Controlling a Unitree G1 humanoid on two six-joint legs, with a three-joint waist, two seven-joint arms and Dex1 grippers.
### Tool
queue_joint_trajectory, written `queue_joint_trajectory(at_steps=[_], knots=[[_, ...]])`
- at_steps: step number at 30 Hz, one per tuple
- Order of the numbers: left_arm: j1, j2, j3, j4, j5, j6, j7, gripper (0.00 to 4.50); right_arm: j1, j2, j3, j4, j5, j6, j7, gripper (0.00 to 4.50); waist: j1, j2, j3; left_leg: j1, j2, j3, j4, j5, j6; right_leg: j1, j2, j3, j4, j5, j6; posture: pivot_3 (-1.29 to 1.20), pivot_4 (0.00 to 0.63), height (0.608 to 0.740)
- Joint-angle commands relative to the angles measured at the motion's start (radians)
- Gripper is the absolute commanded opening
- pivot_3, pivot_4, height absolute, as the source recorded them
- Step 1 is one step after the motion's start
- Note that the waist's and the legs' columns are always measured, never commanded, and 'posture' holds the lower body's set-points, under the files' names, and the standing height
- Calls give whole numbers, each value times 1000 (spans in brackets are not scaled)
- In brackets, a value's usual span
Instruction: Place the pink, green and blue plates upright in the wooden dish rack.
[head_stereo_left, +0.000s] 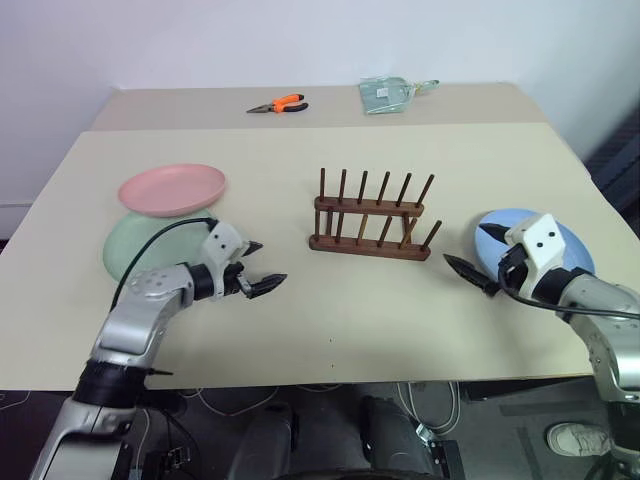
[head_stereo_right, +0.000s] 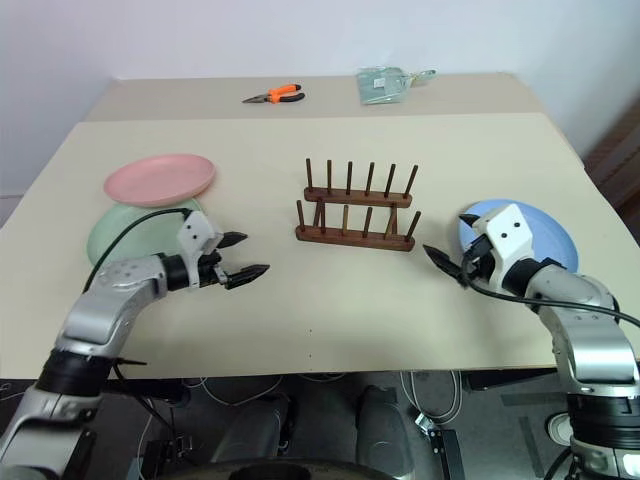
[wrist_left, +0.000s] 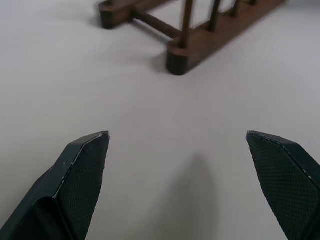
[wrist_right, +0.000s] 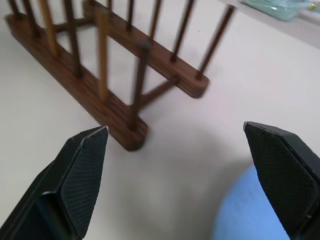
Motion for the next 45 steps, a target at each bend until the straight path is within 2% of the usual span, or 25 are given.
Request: queue_joint_trajectory(at_steps=[1,3,7,11,14,19,20,25,30,33,37,38,41,45], knots=[[-139,-62,-74,205,66,-126,-66,4500,29,28,8,-83,-3,6,-35,4428,3,0,0,0,0,0,0,0,0,0,0,0,0,0,0,0,150,740],[-250,-133,-113,365,95,-187,-100,4500,59,40,3,-123,-2,8,-49,4428,18,0,0,-1,0,0,1,0,0,0,0,-1,0,1,2,0,150,740],[-404,-246,-131,653,142,-306,-127,4500,121,68,-10,-193,-12,18,-96,4428,18,-1,0,-5,-1,-2,4,0,1,-2,0,-2,-1,2,3,0,150,740],[-496,-323,-146,841,190,-394,-159,4500,165,77,-19,-232,-22,20,-126,4428,17,-1,0,-5,-1,-1,5,-1,1,-1,0,-2,-1,3,6,0,150,740],[-524,-352,-129,903,197,-425,-177,3653,187,78,-36,-249,-23,21,-147,4500,17,-1,0,-5,-1,-1,6,-1,1,-1,0,-2,-1,1,9,0,150,740],[-500,-354,-127,883,205,-458,-239,1152,230,65,-69,-275,-21,22,-146,4500,17,-1,0,-6,-1,-2,7,-1,2,-1,0,-2,0,1,10,0,150,740],[-484,-348,-130,860,209,-474,-250,798,240,54,-74,-279,-24,23,-137,4500,17,-1,-1,-6,-1,-2,8,-1,2,-1,0,-2,0,1,10,0,150,740],[-389,-306,-145,676,204,-464,-321,798,288,-5,-118,-302,1,47,-72,4500,16,1,-1,-6,-1,-2,9,-2,3,0,0,-2,1,1,10,0,150,740],[-227,-194,-185,317,168,-325,-425,798,374,-61,-174,-355,54,94,17,4500,15,1,-1,-6,0,-2,10,-3,4,0,0,-1,1,3,6,0,150,740],[-172,-162,-185,183,144,-224,-421,2241,395,-64,-179,-359,53,99,29,4500,16,1,-1,-6,0,-2,10,-3,4,0,0,-1,1,2,6,0,150,740],[-138,-148,-181,115,180,-171,-346,4262,398,-60,-162,-354,35,93,31,4500,18,1,-1,-7,0,-3,13,-3,4,1,0,-1,1,-2,6,0,150,740],[-126,-138,-174,95,184,-146,-326,4476,397,-62,-156,-354,32,96,32,4500,18,1,-1,-7,0,-3,13,-3,4,1,0,-1,0,-2,6,0,150,740],[-80,-91,-138,4,138,-31,-313,4500,412,-72,-139,-357,31,109,50,3620,14,1,-1,-7,0,-3,12,-3,4,1,0,-2,1,-2,6,0,150,740],[13,-2,-106,-169,45,131,-334,3025,430,-77,-97,-347,2,113,51,1594,10,1,-1,-6,1,-3,11,-3,4,0,0,-1,2,-2,6,0,150,740]])
